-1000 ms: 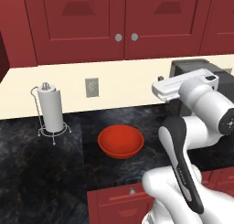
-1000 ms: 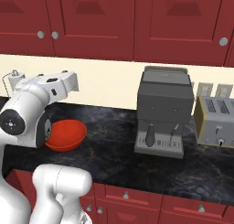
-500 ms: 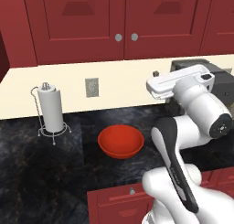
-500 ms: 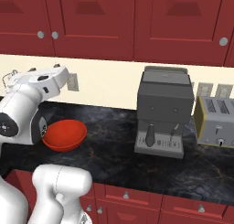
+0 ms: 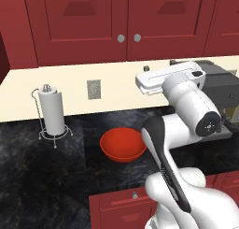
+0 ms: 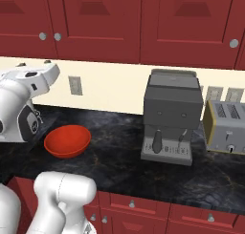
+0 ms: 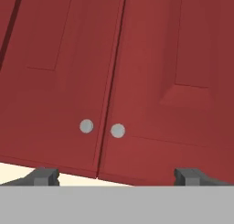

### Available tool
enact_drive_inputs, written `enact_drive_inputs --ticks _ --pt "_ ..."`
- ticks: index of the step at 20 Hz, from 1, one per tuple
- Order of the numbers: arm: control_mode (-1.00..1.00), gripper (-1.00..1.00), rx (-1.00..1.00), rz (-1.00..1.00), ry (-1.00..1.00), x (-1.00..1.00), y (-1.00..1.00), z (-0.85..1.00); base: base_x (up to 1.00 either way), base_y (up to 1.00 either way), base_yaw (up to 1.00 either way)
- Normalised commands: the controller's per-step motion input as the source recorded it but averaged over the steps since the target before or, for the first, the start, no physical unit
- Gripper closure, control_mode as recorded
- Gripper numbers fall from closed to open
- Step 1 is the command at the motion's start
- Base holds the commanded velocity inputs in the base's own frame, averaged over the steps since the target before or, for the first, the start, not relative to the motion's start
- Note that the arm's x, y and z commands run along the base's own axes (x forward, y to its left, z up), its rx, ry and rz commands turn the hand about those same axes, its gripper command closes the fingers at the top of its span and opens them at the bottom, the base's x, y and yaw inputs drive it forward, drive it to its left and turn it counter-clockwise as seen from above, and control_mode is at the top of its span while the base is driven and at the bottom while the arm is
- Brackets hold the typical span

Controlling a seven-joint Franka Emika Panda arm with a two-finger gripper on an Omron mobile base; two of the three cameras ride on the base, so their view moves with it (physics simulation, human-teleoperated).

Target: Open the cabinet. Pick the kiwi and mango from the cabinet and place them into the bowl. Then close the cabinet.

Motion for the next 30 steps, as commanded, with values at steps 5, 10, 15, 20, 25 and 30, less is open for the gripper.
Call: enact_drive_inputs --ticks 5,10,15,20,25,30 --pt "-1.0 -1.0 0.05 0.0 0.0 0.16 0.13 0.24 0.0 0.0 0.0" --pt "-1.0 -1.0 0.05 0.0 0.0 0.4 0.02 0.07 0.0 0.0 0.0" --pt "-1.0 -1.0 0.05 -0.02 0.03 0.58 0.0 0.0 0.0 0.0 0.0" --pt "-1.0 -1.0 0.07 0.0 0.06 0.73 0.0 0.0 0.0 0.0 0.0" --pt "-1.0 -1.0 0.09 0.0 0.07 0.74 0.0 0.0 0.0 0.0 0.0" --pt "-1.0 -1.0 0.04 0.0 0.0 0.2 0.17 0.19 0.0 0.0 0.0"
